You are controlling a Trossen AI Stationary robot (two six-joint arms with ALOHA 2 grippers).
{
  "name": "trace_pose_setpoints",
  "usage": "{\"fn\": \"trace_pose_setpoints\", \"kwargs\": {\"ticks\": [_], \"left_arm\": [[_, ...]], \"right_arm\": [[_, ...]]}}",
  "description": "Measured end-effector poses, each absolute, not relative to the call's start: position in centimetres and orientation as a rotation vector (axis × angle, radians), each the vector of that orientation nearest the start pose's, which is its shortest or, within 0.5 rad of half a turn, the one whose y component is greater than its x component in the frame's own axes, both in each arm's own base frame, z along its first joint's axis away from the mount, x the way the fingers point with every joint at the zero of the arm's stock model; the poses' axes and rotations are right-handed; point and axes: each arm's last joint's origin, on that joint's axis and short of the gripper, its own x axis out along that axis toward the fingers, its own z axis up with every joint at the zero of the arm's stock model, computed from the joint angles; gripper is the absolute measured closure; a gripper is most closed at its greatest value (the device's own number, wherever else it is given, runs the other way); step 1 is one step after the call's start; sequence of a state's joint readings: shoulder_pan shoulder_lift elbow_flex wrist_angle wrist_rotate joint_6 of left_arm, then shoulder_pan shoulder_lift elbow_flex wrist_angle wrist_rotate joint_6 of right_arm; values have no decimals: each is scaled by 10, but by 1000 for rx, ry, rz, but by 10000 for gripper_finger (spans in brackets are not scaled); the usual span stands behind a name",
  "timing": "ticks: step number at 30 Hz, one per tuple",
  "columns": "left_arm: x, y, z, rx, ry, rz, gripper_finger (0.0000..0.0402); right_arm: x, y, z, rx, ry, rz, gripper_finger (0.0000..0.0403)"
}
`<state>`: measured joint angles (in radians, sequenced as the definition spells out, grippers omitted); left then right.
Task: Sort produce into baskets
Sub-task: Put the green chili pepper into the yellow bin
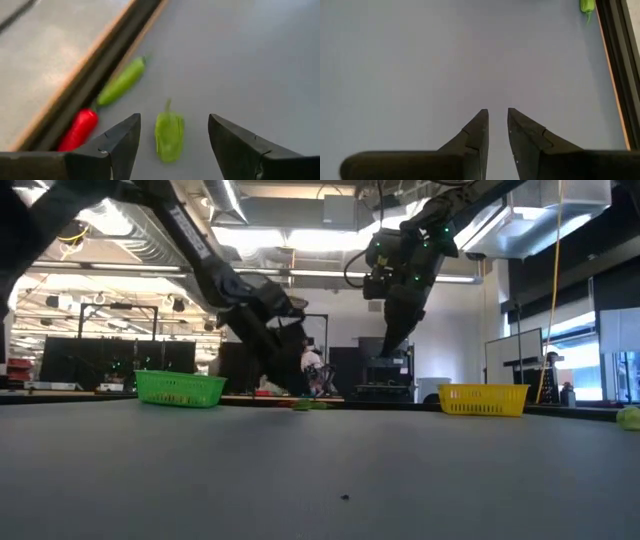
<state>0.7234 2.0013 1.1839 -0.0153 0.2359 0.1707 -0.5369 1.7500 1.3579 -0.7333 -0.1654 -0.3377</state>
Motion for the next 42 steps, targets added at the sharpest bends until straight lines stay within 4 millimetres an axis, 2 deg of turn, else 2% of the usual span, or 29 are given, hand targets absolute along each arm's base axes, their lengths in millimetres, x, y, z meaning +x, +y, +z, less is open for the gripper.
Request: {"fn": "trace_pose_setpoints", "kwargs": {"ticks": [4,10,20,22,26,30,37,42], "left_arm": [[309,264,117,-220,834,382,194],[310,265,120,-128,853,397,233],[312,263,117,-92,861,369,370],[311,262,121,-93,860,368,387],[311,253,145,-90,845,368,383],[308,233,178,-95,848,360,373],[300,183,237,-36,856,341,378],[281,141,266,-15,780,335,377]], "right_arm": [[310,-179,238,84,1096,-146,329],[310,-179,239,77,1091,-145,329],[313,-181,240,87,1062,-163,329],[313,-181,240,87,1060,-163,329],[313,-181,240,112,1056,-178,329],[313,-181,240,141,1051,-193,329],[319,-183,244,161,972,-215,329],[327,-188,251,178,846,-249,329]]}}
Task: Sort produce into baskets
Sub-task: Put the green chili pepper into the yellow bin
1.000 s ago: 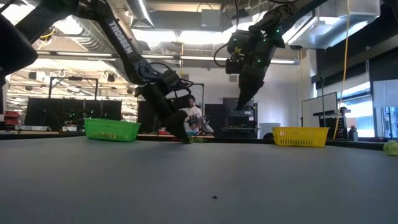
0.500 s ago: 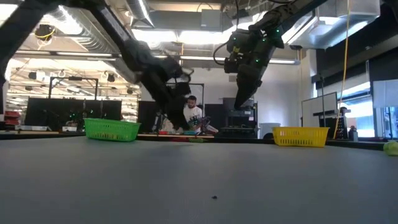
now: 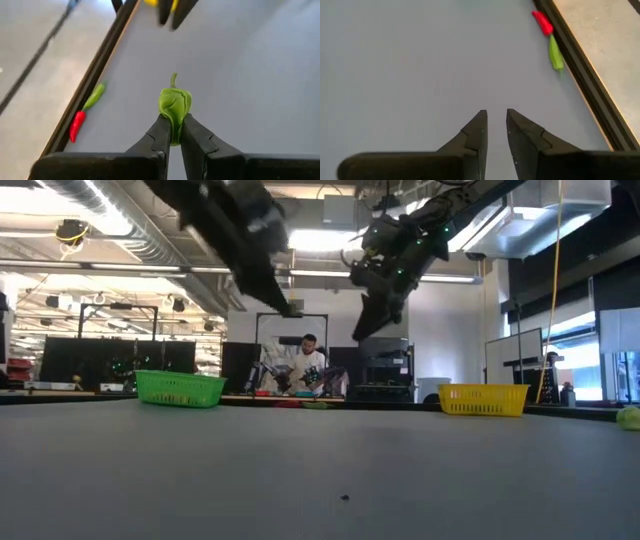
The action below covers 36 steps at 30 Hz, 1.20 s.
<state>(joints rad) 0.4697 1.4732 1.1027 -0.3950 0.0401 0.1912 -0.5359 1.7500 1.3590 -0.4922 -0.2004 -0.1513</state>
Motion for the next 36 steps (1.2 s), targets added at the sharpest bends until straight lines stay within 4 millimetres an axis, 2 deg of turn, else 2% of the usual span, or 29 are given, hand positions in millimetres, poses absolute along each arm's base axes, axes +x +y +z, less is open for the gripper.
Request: {"fn": "trace_pose_setpoints", "kwargs": {"ticks": [6,10,14,21,25,29,33,36], "left_arm": [[246,94,277,-46,618,359,378],[226,70,273,-87,569,374,371],[216,52,266,-99,511,361,369],[214,35,258,-117,502,345,385],[216,22,252,-127,485,319,381],[215,5,240,-124,442,323,378],[211,-10,226,-165,437,340,380],[209,-19,220,-181,433,348,377]], "right_arm": [[334,-185,255,237,771,-232,329],[345,-175,260,201,709,-203,329],[353,-162,261,177,698,-210,329],[363,-150,266,116,646,-203,329],[368,-137,266,176,639,-192,329],[375,-117,264,219,645,-154,329],[385,-89,263,205,640,-94,329],[389,-72,261,189,651,-49,314]]}}
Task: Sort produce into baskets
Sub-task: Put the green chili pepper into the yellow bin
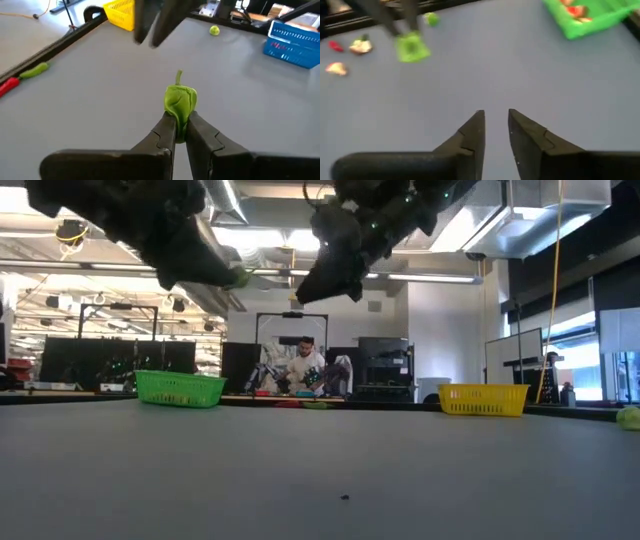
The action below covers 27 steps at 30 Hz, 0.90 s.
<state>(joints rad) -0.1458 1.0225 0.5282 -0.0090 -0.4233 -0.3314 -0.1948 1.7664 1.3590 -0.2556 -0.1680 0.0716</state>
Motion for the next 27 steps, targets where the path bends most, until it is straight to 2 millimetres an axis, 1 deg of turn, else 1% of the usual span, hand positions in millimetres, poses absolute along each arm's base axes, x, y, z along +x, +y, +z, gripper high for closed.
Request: {"fn": "trace_pose_setpoints", "kwargs": {"ticks": [4,6,8,10,13,15,18,22,27], "left_arm": [[206,-26,216,-189,422,369,379],[206,-28,216,-195,419,364,379],[207,-29,217,-194,410,355,378],[208,-30,219,-200,389,350,374],[208,-31,220,-186,377,340,373],[209,-31,221,-173,370,334,374],[209,-31,221,-158,371,331,377],[209,-32,221,-156,371,325,375],[209,-32,221,-147,373,325,373]], "right_arm": [[392,-54,261,176,655,6,267],[394,-43,263,178,643,65,244],[397,-31,265,139,618,142,226],[400,-18,265,80,587,174,215],[406,-6,269,43,516,160,208],[410,-2,271,30,470,158,208],[411,0,267,35,482,151,208],[410,-5,262,71,534,75,207],[410,-5,258,77,556,72,207]]}}
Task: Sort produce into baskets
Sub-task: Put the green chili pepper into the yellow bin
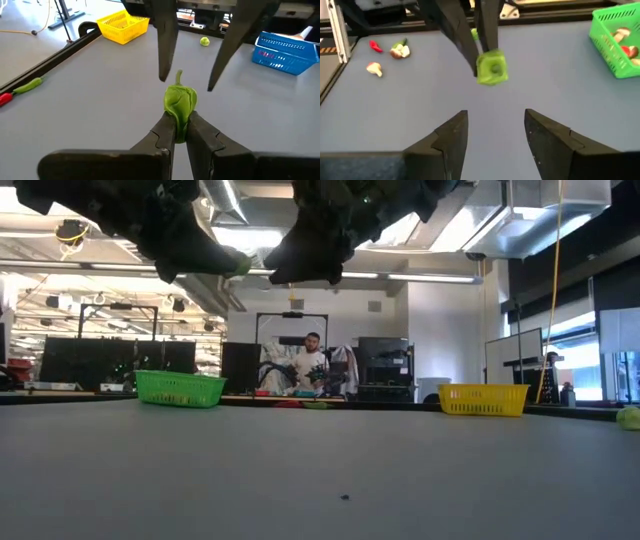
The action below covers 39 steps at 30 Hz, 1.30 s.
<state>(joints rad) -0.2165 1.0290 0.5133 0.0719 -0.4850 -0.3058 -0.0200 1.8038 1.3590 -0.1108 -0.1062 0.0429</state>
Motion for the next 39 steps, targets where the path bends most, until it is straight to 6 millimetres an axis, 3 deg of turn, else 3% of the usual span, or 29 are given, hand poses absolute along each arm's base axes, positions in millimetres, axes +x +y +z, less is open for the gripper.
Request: {"fn": "trace_pose_setpoints", "kwargs": {"ticks": [17,24,30,39], "left_arm": [[210,-33,222,-115,365,295,371],[210,-36,223,-61,362,263,371],[210,-37,224,-57,363,245,371],[211,-40,223,-66,367,210,371]], "right_arm": [[409,-3,257,78,568,137,207],[414,14,253,65,542,177,207],[424,15,252,26,448,81,207],[424,8,250,-41,475,-35,207]]}}
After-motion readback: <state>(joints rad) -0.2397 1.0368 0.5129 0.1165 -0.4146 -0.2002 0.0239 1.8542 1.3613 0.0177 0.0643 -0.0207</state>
